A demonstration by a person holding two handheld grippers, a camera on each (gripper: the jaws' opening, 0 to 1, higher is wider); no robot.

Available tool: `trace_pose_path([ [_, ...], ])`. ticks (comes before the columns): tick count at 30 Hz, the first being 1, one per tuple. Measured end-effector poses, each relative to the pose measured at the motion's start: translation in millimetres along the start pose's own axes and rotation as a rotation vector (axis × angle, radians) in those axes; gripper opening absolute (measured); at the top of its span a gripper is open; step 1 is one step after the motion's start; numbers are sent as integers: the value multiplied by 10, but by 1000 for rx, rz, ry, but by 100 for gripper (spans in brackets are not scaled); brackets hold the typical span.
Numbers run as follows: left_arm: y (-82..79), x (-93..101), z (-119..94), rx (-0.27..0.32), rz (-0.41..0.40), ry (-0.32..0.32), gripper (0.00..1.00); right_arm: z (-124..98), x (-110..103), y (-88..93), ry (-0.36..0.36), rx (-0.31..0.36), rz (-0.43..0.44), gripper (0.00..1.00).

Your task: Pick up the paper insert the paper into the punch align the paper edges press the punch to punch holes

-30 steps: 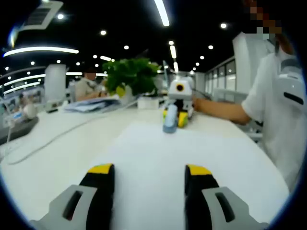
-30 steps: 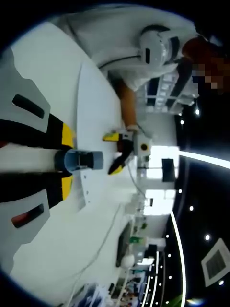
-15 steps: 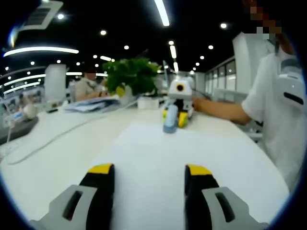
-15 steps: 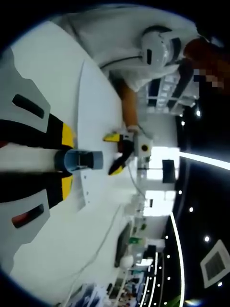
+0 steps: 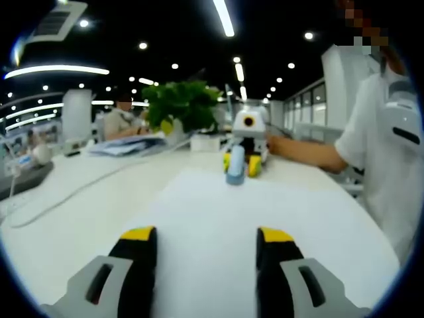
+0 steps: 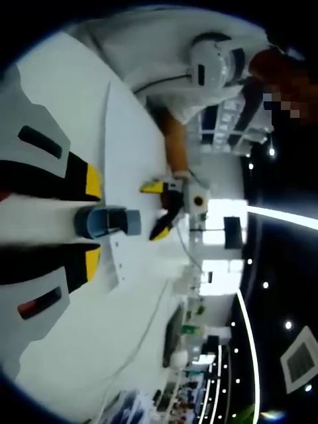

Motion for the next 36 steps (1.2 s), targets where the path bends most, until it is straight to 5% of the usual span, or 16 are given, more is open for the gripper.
trace_pose_path([
  [11, -48, -49, -34, -5, 56, -16, 67, -167, -12, 20, 95, 61, 112, 34],
  [18, -317, -16, -89, 150, -5, 53, 67, -328, -43, -101, 258, 204, 224, 37],
  [24, -467, -112, 100, 148, -8, 44, 67, -363, -91, -185, 350, 278, 275, 37],
  [30, -631, 11, 351, 138, 27, 73, 66, -368, -52, -70, 475, 220, 351, 37],
  [36, -883, 210, 762, 100, 110, 124, 67, -479, -19, -92, 547, 302, 406, 37],
])
Point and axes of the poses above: the point that each gripper's makers call its tool centre point, and the gripper's own axes: z roughly forward along the fingers, x roughly to its right, y roughly out of its underside, the point moved 7 cm from there along -z, roughly backward along the fingers, and after that the axes turned 15 degrees about -x, right-handed, at the moved point
